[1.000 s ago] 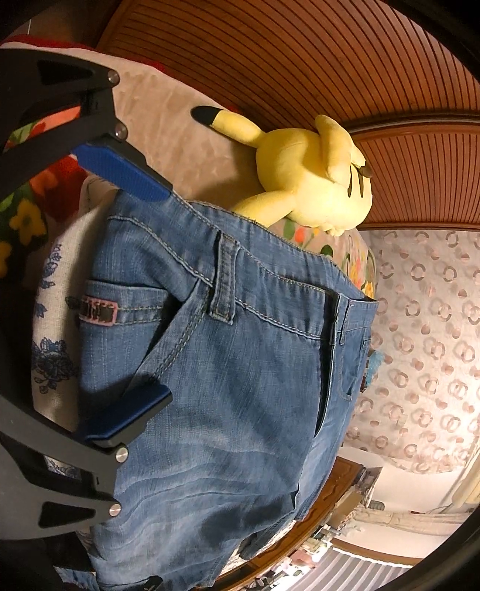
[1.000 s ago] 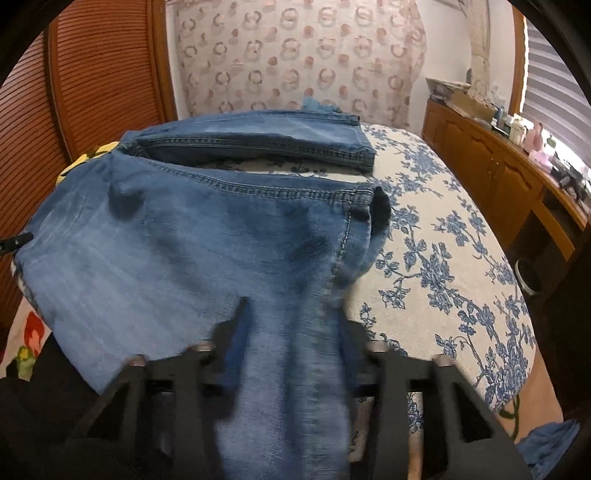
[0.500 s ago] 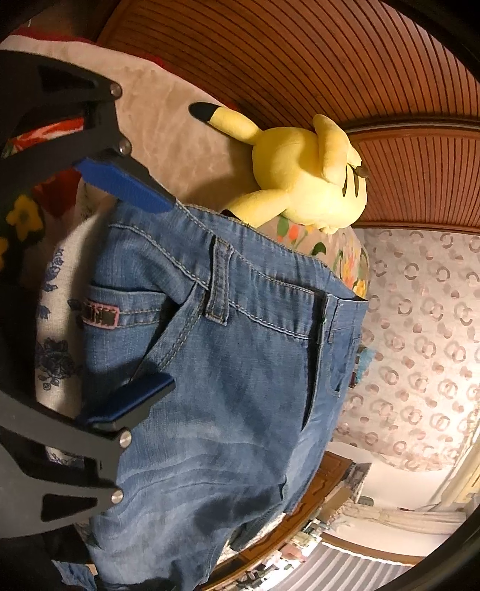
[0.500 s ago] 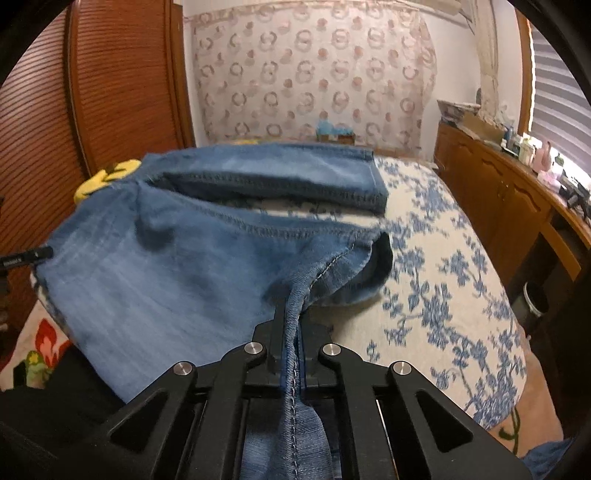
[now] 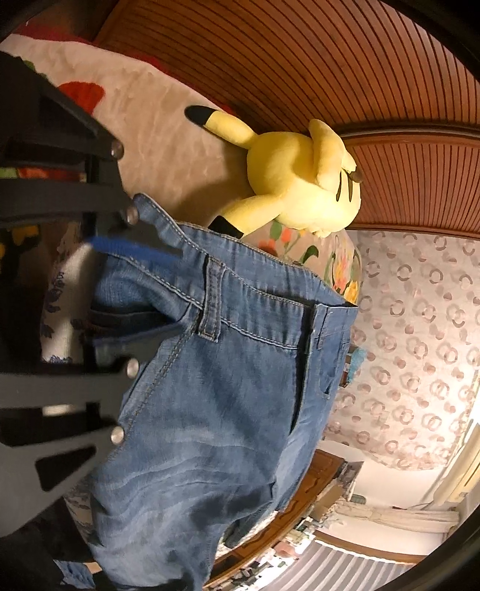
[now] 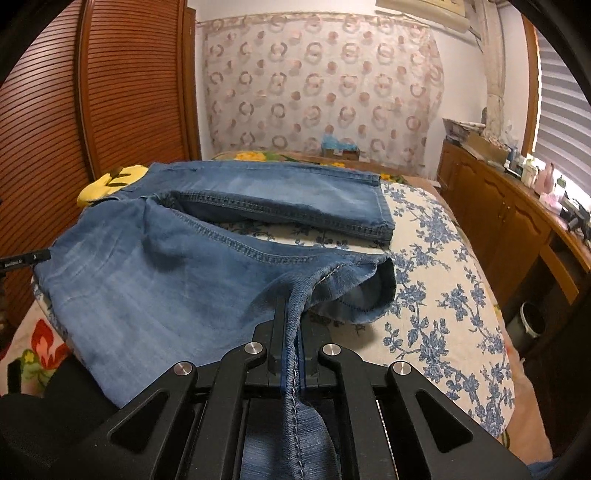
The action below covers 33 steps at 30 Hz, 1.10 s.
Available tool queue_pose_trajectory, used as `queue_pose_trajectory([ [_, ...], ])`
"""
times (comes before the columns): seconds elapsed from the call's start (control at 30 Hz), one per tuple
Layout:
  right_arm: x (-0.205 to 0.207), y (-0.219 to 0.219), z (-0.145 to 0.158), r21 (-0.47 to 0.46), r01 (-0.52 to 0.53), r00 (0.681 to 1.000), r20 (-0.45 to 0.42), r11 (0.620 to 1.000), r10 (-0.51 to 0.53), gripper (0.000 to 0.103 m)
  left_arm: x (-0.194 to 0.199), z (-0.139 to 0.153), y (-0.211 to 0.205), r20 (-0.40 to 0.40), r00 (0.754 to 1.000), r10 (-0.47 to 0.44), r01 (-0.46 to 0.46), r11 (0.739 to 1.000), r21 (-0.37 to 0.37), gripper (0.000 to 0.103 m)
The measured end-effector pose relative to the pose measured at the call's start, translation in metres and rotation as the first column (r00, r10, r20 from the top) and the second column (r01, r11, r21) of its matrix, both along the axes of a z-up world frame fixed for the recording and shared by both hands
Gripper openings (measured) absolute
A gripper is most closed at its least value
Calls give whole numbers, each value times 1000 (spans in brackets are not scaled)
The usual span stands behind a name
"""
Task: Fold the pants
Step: 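Lift the jeans leg with the right gripper and fold it over the other leg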
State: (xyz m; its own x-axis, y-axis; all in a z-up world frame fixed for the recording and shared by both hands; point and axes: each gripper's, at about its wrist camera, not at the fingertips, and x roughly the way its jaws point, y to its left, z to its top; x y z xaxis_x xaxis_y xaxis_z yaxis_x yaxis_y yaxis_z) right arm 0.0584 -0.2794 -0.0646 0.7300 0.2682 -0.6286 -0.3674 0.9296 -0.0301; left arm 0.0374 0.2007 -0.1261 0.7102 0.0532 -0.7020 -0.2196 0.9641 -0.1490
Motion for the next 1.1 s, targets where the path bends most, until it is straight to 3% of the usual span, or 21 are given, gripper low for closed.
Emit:
queue_pose_trajectory([
  [0.13, 0, -1, -2, 4, 2, 1000, -4, 1000, -2, 1, 1, -3, -4, -16, 1000, -14, 15, 999, 36, 6],
  [0.23, -1, -3, -3, 8, 4, 1000, -6, 1000, -4, 1, 1, 2, -4, -9, 1000, -21, 21, 999, 38, 1],
  [0.4, 2, -5, -1, 7, 6, 1000, 5, 1000, -6, 1, 3, 23, -8, 29, 999, -40, 38, 997, 61, 0],
  [0.63, 25, -14, 27, 24, 2, 998, 57, 1000, -4, 1, 24, 68, -17, 99, 991, -87, 73, 989, 130, 0],
  [0.83, 55, -13, 56, 1, -3, 992, 125, 1000, 3, 1, 70, 112, -25, 157, 980, -125, 93, 977, 194, 0],
  [1.1, 102, -19, 79, -8, 9, 988, 155, 1000, -8, 1, 137, 148, -26, 183, 974, -135, 88, 965, 246, 0],
])
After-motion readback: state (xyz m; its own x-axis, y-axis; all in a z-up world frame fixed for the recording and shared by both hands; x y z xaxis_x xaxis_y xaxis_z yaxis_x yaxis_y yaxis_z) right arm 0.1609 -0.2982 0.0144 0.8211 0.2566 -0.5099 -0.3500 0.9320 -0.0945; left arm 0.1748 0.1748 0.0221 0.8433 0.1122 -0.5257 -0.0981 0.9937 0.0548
